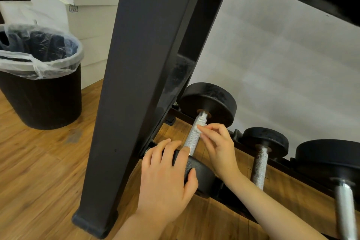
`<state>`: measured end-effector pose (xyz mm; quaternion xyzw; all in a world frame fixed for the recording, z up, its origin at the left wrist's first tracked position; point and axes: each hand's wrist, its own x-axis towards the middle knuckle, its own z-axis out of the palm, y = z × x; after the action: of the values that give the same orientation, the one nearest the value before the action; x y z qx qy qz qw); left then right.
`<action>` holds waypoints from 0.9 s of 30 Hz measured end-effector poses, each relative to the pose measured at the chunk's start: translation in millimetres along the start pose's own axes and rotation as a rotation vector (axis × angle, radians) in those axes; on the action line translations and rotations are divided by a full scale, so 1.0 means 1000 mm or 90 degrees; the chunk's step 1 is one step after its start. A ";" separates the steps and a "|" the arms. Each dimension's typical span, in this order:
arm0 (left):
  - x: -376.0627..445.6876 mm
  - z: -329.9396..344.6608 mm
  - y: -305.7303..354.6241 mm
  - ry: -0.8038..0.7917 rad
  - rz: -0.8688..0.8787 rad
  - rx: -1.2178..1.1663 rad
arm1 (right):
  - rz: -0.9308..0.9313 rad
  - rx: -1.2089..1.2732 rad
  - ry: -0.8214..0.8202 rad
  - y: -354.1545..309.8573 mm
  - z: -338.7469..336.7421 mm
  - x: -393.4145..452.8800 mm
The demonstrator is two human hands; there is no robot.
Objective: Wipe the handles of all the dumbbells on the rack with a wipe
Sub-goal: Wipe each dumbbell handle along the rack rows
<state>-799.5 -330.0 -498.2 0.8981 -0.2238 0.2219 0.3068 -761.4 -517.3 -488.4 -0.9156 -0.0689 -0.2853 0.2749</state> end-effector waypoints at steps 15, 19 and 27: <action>0.000 0.002 0.000 0.008 0.003 -0.005 | -0.032 0.002 -0.021 -0.004 0.000 -0.010; 0.000 0.002 0.000 0.014 0.006 -0.005 | 0.021 0.010 -0.007 -0.002 -0.003 0.002; -0.001 0.003 -0.001 0.023 0.008 -0.008 | 0.011 0.081 -0.059 -0.006 -0.007 -0.007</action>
<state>-799.3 -331.1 -501.7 0.8905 -0.2254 0.2387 0.3150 -772.1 -516.2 -484.5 -0.9091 -0.0912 -0.2353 0.3314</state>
